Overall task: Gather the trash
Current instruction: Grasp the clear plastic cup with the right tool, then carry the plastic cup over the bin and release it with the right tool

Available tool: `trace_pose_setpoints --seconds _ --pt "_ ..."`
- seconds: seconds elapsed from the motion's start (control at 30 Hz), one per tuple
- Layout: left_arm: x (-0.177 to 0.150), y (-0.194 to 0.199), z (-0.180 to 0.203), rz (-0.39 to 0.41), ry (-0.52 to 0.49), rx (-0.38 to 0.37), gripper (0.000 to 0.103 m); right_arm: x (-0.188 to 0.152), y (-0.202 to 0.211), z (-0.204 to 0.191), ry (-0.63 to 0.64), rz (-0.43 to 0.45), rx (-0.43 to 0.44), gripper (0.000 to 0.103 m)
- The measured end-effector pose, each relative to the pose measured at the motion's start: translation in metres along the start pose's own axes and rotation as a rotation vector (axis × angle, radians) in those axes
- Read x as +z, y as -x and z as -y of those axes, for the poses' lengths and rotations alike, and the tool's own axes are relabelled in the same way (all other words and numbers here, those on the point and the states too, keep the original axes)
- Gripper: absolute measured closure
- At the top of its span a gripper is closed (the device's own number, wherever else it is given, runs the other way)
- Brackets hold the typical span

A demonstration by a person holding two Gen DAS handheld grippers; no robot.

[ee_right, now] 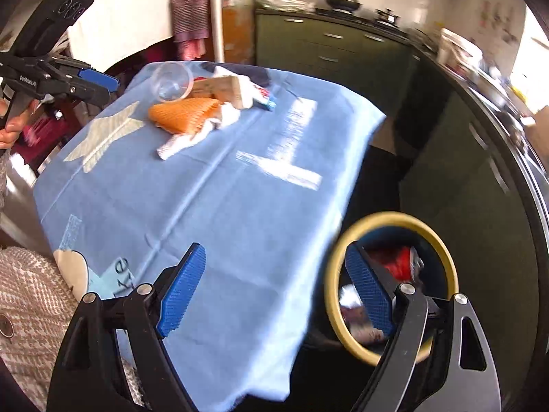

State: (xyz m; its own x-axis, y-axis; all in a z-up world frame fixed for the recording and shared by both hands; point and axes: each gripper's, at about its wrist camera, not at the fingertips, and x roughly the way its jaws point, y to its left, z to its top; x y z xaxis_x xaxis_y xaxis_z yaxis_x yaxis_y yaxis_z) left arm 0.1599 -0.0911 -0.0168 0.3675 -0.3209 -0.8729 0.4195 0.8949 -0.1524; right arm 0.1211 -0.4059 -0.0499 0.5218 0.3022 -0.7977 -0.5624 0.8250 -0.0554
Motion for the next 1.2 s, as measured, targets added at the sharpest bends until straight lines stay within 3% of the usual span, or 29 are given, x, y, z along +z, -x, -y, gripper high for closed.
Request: trace_pose_setpoints --seconds 0.2,0.47,0.57,0.73,0.9,0.97,1.0,1.2 --pt "-0.056 0.012 -0.063 -0.016 0.123 0.043 0.031 0.075 -0.063 -0.062 0.189 -0.012 0.127 0.022" --pt "-0.088 0.014 -0.092 -0.022 0.179 0.033 0.031 0.162 -0.118 -0.085 0.205 0.013 0.240 0.037" --pt "-0.091 0.014 -0.097 -0.019 0.183 0.032 0.031 0.184 -0.127 -0.101 0.192 0.039 0.286 0.047" --pt "-0.092 0.014 -0.101 -0.022 0.181 0.036 0.031 0.210 -0.148 -0.134 0.227 0.028 0.304 0.054" --pt "-0.095 0.011 -0.100 -0.036 0.171 0.033 0.031 0.225 -0.178 -0.147 0.197 -0.012 0.269 0.069" --pt "-0.097 0.009 -0.099 -0.043 0.163 0.035 0.030 0.227 -0.186 -0.146 0.174 -0.021 0.279 0.083" --pt "-0.097 0.008 -0.099 -0.046 0.160 0.037 0.030 0.227 -0.190 -0.146 0.166 -0.028 0.283 0.098" --pt "-0.099 0.003 -0.098 -0.059 0.155 0.035 0.030 0.222 -0.167 -0.143 0.115 0.024 0.354 0.098"
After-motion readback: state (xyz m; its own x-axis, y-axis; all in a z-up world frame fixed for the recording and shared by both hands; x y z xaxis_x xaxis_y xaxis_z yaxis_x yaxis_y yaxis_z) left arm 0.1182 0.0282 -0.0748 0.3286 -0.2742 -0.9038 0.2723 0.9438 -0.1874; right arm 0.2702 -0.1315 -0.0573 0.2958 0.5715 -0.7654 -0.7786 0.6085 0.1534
